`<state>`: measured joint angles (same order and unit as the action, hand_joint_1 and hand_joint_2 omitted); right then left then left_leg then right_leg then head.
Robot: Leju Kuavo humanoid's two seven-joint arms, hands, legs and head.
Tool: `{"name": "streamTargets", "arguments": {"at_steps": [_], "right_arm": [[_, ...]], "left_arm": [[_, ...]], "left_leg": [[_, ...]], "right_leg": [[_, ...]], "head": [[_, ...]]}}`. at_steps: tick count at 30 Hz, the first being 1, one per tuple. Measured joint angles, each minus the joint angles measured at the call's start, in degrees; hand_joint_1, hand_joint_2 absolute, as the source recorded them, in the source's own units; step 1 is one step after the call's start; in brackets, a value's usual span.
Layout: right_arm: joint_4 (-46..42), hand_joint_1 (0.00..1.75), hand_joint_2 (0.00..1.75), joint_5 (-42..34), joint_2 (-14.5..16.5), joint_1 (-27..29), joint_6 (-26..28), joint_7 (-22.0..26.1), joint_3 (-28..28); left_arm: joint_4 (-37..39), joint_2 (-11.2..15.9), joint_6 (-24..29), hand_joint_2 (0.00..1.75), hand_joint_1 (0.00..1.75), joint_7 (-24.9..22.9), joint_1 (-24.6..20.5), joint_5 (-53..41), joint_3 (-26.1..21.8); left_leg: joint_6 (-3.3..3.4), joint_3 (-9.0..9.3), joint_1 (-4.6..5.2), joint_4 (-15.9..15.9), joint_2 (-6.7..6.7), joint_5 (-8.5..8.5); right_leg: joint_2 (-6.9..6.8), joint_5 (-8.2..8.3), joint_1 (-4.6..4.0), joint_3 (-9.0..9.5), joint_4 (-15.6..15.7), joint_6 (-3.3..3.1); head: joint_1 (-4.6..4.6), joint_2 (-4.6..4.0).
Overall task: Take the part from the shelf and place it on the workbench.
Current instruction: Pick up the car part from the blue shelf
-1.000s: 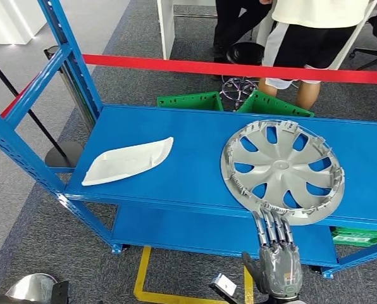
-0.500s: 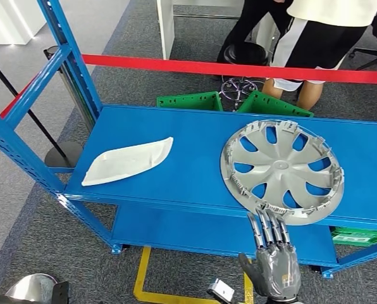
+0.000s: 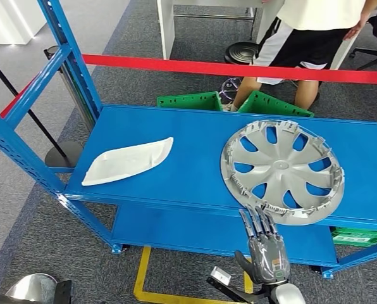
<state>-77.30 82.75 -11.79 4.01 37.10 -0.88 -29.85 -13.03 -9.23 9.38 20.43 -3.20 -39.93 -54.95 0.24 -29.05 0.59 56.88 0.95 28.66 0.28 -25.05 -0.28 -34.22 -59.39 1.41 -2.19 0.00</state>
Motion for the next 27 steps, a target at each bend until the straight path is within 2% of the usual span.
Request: {"name": "streamTargets", "arguments": {"at_steps": [6,9,13,21,27], "right_arm": [[5.1,0.0,1.75,0.3,1.4,-2.4,0.1,1.8,2.0],[6.4,0.0,1.75,4.2,2.1,-2.9,1.2,1.2,3.7],[6.7,0.0,1.75,6.9,2.6,-3.1,2.4,-1.8,5.3],[6.3,0.0,1.75,7.2,1.9,-4.6,2.4,-8.9,4.4],[5.3,0.0,1.75,7.2,0.9,-5.0,2.5,-10.5,3.1]], "left_arm": [[0.0,0.2,-0.2,1.75,0.0,0.0,-0.1,-0.6,0.0],[0.0,0.2,-0.2,1.75,0.0,0.0,-0.1,-1.2,0.0],[0.0,0.3,0.0,1.75,0.0,-0.1,-0.1,-1.8,-0.1],[0.0,0.3,0.3,1.75,0.0,-0.4,-0.1,-2.7,-0.5],[0.0,0.4,0.6,1.75,0.0,-0.6,-0.1,-2.9,-0.5]], "left_leg": [[0.02,0.0,0.0,0.0,0.0,-0.03],[0.01,0.0,0.0,0.0,0.0,-0.03],[0.01,-0.01,0.0,0.0,0.0,-0.03],[0.01,-0.01,0.0,0.0,0.0,-0.04],[0.0,-0.01,0.0,0.0,0.0,-0.05]], "right_leg": [[-0.01,0.03,0.0,0.0,0.0,0.0],[-0.02,0.03,0.0,0.0,0.0,0.01],[-0.01,0.03,0.0,-0.01,0.0,0.01],[-0.01,0.04,0.0,0.0,0.0,0.01],[-0.01,0.04,0.0,-0.01,0.0,0.01]], "head": [[0.0,0.0],[0.01,0.0],[0.0,0.0],[0.0,0.0],[0.0,0.0]]}}
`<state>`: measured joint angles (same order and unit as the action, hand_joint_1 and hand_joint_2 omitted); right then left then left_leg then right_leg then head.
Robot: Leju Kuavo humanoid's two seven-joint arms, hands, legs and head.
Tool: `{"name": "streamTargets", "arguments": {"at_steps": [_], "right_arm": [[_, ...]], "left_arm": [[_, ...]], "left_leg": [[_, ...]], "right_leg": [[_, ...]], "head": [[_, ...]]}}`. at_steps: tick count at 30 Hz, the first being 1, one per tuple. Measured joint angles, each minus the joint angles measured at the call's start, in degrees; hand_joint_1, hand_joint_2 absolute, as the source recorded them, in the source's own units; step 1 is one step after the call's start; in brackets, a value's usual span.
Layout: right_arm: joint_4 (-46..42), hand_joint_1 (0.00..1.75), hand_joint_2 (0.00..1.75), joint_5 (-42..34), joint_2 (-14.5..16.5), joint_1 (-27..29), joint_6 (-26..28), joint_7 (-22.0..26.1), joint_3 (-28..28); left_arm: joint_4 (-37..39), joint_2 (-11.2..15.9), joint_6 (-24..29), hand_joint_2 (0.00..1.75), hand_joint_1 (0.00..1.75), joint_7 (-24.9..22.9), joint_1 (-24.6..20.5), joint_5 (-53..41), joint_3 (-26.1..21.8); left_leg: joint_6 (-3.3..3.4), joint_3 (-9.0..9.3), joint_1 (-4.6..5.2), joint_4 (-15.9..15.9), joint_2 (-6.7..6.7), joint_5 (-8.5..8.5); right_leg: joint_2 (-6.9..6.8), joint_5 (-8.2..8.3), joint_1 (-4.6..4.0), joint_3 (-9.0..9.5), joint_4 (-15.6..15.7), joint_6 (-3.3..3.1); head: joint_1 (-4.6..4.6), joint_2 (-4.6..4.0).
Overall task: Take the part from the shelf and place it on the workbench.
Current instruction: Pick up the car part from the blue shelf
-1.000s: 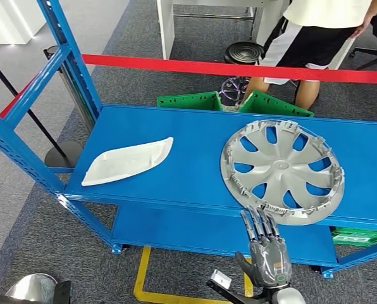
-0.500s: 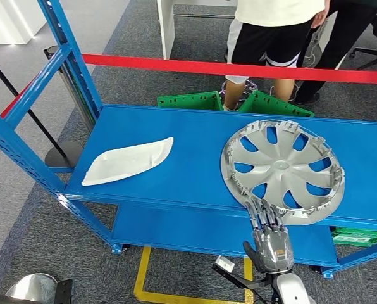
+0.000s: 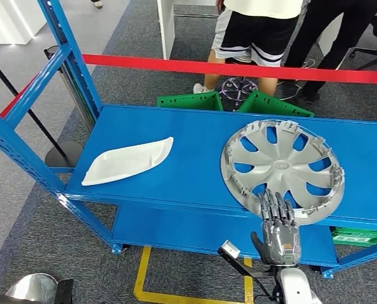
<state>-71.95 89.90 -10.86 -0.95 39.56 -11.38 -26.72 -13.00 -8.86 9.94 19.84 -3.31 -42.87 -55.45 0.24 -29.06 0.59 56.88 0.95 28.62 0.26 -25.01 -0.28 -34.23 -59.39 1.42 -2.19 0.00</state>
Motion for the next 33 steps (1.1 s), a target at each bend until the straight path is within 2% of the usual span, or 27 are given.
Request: {"name": "streamTargets", "arguments": {"at_steps": [3,8,13,18,25,33], "right_arm": [[0.0,0.0,1.75,0.0,-0.2,-0.1,0.0,0.1,-0.6],[0.8,0.0,1.75,-0.2,-0.1,-0.2,-0.1,4.3,-0.1],[3.7,0.0,1.75,-1.8,0.4,-1.4,-1.5,9.3,2.9],[8.3,0.0,1.75,-3.9,0.7,-4.5,-3.3,12.4,6.5],[12.7,0.0,1.75,-5.1,0.7,-7.1,-3.4,13.4,10.0],[14.1,0.0,1.75,-5.1,0.7,-7.6,-3.4,13.6,11.2]], "left_arm": [[0.0,0.0,0.0,1.75,0.0,-0.2,0.0,-0.3,0.0],[0.0,0.0,-0.1,1.75,0.0,-0.3,0.0,-0.7,-0.2],[0.0,0.1,-0.6,1.75,0.0,-0.3,0.0,-1.5,-0.3],[0.0,0.1,-1.0,1.75,0.0,-0.3,-0.1,-2.4,-0.3],[0.0,0.1,-1.0,1.75,0.0,-0.3,-0.1,-2.8,-0.3],[0.0,0.1,-1.0,1.75,0.0,-0.3,-0.1,-3.1,-0.3]], "left_leg": [[0.0,0.0,0.0,0.0,0.0,0.0],[0.0,-0.01,0.0,0.0,0.0,0.0],[0.01,-0.01,0.01,0.0,0.0,-0.01],[0.06,-0.01,0.05,0.0,0.0,-0.05],[0.06,-0.02,0.05,0.0,0.0,-0.05],[0.07,-0.02,0.06,0.0,0.0,-0.06]], "right_leg": [[0.0,0.0,0.0,0.0,0.0,0.0],[0.0,0.0,0.0,0.0,0.0,0.0],[0.0,0.02,0.02,0.0,0.0,0.0],[-0.01,0.06,0.05,0.0,0.0,0.03],[-0.02,0.06,0.05,-0.01,0.0,0.03],[0.0,0.07,0.06,-0.01,0.0,0.04]], "head": [[0.0,0.0],[0.01,0.0],[0.01,0.0],[0.0,0.0],[0.0,0.0],[0.01,0.0]]}}
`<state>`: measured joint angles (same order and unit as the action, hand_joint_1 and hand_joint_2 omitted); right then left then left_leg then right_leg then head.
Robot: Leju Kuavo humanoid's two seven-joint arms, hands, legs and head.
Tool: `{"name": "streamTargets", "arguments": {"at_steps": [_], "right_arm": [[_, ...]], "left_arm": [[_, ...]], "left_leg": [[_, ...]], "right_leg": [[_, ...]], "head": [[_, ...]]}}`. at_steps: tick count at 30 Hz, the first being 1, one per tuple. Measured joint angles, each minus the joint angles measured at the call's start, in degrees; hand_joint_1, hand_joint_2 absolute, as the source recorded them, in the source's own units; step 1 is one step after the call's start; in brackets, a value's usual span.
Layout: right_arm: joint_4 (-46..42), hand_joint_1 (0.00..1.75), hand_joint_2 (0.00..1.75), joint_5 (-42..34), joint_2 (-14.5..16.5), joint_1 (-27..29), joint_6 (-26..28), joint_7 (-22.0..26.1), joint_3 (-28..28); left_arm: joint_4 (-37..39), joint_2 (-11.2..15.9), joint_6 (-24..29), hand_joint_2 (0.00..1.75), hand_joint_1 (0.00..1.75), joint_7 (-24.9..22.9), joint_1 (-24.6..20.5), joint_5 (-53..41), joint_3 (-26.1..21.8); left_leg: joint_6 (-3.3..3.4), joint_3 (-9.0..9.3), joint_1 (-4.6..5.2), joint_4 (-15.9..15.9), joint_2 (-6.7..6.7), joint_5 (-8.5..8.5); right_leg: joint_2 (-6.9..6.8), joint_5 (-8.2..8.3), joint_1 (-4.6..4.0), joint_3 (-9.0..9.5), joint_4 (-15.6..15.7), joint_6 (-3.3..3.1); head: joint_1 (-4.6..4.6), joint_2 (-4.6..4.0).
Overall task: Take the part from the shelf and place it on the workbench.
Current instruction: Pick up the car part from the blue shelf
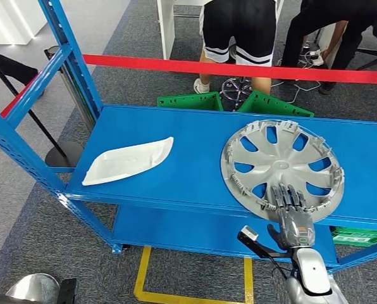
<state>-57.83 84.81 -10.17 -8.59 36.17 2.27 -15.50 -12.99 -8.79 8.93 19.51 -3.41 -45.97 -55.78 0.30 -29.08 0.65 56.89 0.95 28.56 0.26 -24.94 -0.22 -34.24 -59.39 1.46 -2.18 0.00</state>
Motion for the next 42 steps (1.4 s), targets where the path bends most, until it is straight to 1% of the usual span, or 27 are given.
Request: {"name": "streamTargets", "arguments": {"at_steps": [2,3,6,7,14,19,23,33,34,38,42], "right_arm": [[0.0,0.0,1.75,0.0,0.0,0.0,-0.1,0.2,0.5],[0.0,0.41,1.75,0.0,0.0,0.0,-0.2,0.3,0.7],[-0.4,1.72,1.75,0.1,0.0,0.1,-0.7,0.7,1.1],[-0.7,1.75,1.75,0.2,0.0,0.2,-1.1,0.8,1.2],[-5.5,1.75,1.75,1.2,-0.2,2.6,-4.3,1.6,1.2],[-13.0,1.75,1.75,1.7,-0.8,7.0,-7.8,1.7,0.3],[-17.5,1.75,1.75,1.8,-1.4,9.5,-9.0,1.6,-0.7],[-20.4,1.75,1.75,1.0,-2.1,10.9,-10.0,1.6,-1.5],[-22.3,1.75,1.75,0.7,-2.7,11.8,-10.7,1.5,-2.2],[-38.1,1.75,1.75,1.3,-8.8,19.8,-13.6,-2.9,-9.0],[-41.5,1.75,1.75,2.5,-10.4,20.8,-13.0,-4.9,-11.6]], "left_arm": [[0.0,0.0,0.0,1.75,0.0,-0.1,0.0,-0.1,0.0],[0.0,0.0,0.0,1.75,0.0,-0.1,0.0,-0.1,0.0],[0.0,0.0,-0.1,1.75,0.0,-0.1,0.0,-0.2,0.0],[0.0,0.0,-0.1,1.75,0.0,-0.1,0.0,-0.2,-0.1],[0.0,0.0,0.0,1.75,0.0,-0.1,0.0,-0.1,-0.8],[0.0,0.0,0.0,1.75,0.0,-0.1,0.0,0.3,-1.7],[0.0,0.0,0.1,1.75,0.0,0.0,0.0,0.4,-2.3],[0.0,0.0,0.2,1.75,0.0,0.1,0.0,0.6,-2.6],[0.0,0.0,0.2,1.75,0.0,0.2,0.1,0.8,-2.8],[0.0,0.0,0.8,1.75,0.0,0.7,0.0,1.5,-4.8],[0.1,-0.1,0.8,1.75,0.0,0.7,0.0,1.4,-5.3]], "left_leg": [[0.02,0.0,0.01,0.0,0.0,-0.02],[0.03,0.0,0.02,0.0,0.0,-0.03],[0.04,0.0,0.03,0.0,0.0,-0.04],[0.04,0.0,0.04,0.0,0.0,-0.04],[0.03,-0.01,0.03,0.0,0.0,-0.04],[0.03,-0.11,0.03,0.0,0.0,-0.04],[0.03,-0.17,0.03,0.0,0.0,-0.04],[0.04,-0.17,0.04,0.0,0.0,-0.04],[0.04,-0.18,0.04,0.0,0.0,-0.04],[0.04,-0.31,0.05,0.0,0.0,-0.03],[0.04,-0.31,0.07,0.0,0.0,-0.04]], "right_leg": [[-0.01,0.01,0.01,0.0,0.0,0.01],[-0.01,0.02,0.02,0.01,0.0,0.02],[-0.01,0.04,0.03,0.0,0.0,0.04],[-0.01,0.04,0.03,0.0,0.0,0.05],[-0.01,0.04,0.03,-0.04,0.0,0.04],[-0.02,0.03,0.03,-0.11,0.0,0.04],[-0.02,0.04,0.03,-0.17,0.0,0.04],[-0.05,0.04,0.03,-0.17,0.0,0.04],[-0.05,0.04,0.03,-0.18,0.0,0.04],[-0.01,0.03,0.05,-0.31,0.0,0.04],[-0.03,0.04,0.07,-0.32,0.0,0.05]], "head": [[0.01,0.0],[0.01,0.0],[-0.01,0.0],[-0.01,0.0],[0.01,0.0],[0.0,0.0],[0.0,0.0],[0.0,0.0],[-0.01,0.0],[0.0,0.0],[0.0,0.0]]}}
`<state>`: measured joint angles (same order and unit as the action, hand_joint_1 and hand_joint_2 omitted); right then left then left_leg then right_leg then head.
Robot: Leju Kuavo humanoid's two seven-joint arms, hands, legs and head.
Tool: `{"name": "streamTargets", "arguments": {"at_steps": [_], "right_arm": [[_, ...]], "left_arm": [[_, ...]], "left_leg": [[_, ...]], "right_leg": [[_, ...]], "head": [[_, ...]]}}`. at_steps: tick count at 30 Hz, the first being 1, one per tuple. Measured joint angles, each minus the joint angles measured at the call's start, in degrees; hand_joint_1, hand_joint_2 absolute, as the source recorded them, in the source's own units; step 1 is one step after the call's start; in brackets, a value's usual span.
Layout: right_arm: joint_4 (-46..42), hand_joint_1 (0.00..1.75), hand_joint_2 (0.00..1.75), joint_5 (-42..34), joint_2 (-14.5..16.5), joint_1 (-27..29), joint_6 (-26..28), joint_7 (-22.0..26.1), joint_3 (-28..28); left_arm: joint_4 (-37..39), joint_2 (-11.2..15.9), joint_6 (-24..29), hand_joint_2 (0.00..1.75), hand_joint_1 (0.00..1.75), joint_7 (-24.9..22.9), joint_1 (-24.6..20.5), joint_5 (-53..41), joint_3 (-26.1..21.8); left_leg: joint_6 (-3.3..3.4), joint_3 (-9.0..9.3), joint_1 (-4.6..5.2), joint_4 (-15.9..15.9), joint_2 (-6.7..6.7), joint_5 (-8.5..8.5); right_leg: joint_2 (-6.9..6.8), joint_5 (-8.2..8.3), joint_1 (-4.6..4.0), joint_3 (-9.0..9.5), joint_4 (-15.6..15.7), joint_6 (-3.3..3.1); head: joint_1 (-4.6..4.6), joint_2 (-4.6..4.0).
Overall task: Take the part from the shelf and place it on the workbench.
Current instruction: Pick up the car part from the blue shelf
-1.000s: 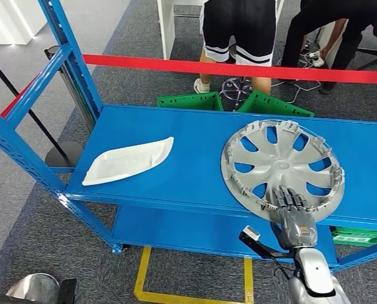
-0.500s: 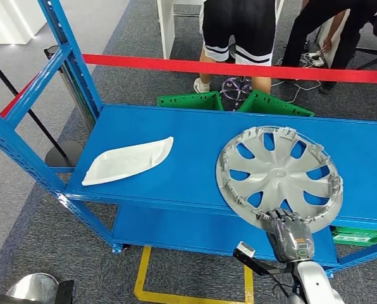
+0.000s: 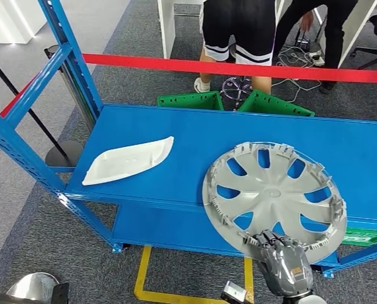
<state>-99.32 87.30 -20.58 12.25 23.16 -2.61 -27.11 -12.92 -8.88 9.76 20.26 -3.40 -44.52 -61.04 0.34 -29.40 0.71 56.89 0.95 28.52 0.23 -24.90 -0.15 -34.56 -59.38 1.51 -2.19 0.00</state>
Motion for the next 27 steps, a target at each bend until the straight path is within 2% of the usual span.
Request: {"name": "streamTargets", "arguments": {"at_steps": [11,24,27], "right_arm": [[-0.9,1.75,1.75,2.4,-0.6,-0.1,4.4,-2.6,-2.8],[-0.7,1.75,1.75,2.5,-0.6,-0.2,4.6,-2.6,-3.6],[-0.7,1.75,1.75,2.5,-0.6,-0.2,6.4,-2.9,-3.8]], "left_arm": [[0.0,-0.1,-0.2,1.75,0.0,0.0,0.0,-0.9,-0.1],[0.0,-0.2,-0.2,1.75,0.0,0.0,-0.1,-1.0,-0.1],[0.0,-0.2,-0.2,1.75,0.0,-0.1,-0.1,-1.1,-0.1]], "left_leg": [[-0.02,0.0,0.0,0.0,0.0,-0.03],[-0.02,-0.02,0.0,0.0,0.0,-0.03],[-0.02,-0.02,0.0,0.0,0.0,-0.03]], "right_leg": [[0.01,0.01,0.0,0.0,0.0,0.0],[0.0,0.01,0.0,-0.01,0.0,0.0],[0.0,0.01,0.0,-0.01,0.0,0.0]], "head": [[0.0,0.0],[0.0,0.0],[0.0,0.0]]}}
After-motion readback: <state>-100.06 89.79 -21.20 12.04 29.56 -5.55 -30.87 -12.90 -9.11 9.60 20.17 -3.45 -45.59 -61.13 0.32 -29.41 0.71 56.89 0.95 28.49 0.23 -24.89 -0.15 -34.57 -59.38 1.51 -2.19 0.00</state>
